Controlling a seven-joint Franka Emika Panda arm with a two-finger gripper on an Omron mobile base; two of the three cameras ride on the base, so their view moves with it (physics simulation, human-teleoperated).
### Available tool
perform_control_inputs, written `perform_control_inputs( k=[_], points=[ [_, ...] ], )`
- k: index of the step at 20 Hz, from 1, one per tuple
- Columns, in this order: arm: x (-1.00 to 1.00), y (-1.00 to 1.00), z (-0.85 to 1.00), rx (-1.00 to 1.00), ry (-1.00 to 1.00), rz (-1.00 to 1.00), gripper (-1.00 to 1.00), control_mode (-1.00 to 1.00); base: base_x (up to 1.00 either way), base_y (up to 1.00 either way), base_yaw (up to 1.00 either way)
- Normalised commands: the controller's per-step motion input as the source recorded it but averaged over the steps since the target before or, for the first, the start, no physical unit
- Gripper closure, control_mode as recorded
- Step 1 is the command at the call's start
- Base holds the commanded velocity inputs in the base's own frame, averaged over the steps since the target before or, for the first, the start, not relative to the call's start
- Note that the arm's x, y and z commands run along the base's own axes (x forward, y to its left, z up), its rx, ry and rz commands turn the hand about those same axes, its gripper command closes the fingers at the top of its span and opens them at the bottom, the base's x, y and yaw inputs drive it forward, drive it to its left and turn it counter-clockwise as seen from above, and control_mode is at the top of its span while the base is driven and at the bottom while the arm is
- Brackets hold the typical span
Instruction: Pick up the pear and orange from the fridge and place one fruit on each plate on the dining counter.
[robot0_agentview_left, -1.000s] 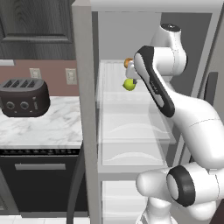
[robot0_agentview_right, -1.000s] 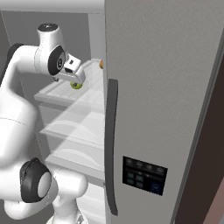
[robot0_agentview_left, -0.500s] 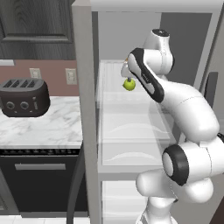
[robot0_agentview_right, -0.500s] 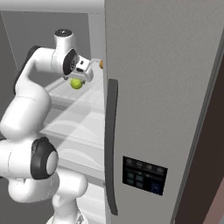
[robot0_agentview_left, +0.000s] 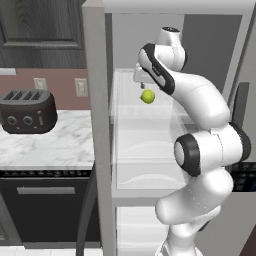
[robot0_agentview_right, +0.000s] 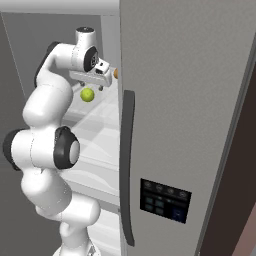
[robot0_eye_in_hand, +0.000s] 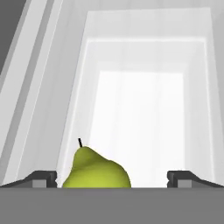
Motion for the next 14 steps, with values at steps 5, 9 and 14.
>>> perform_control_inputs(
  k=[5, 9, 14],
  points=[
    [-0.39, 0.01, -0.03, 0.00, -0.04, 0.00, -1.00, -1.00, 0.00, 0.00, 0.00],
    [-0.67, 0.00, 0.00, 0.00, -0.10, 0.00, -1.00, -1.00, 0.00, 0.00, 0.00],
    [-0.27, 0.01, 0.00, 0.00, -0.12, 0.00, -1.00, -1.00, 0.00, 0.00, 0.00]
  ],
)
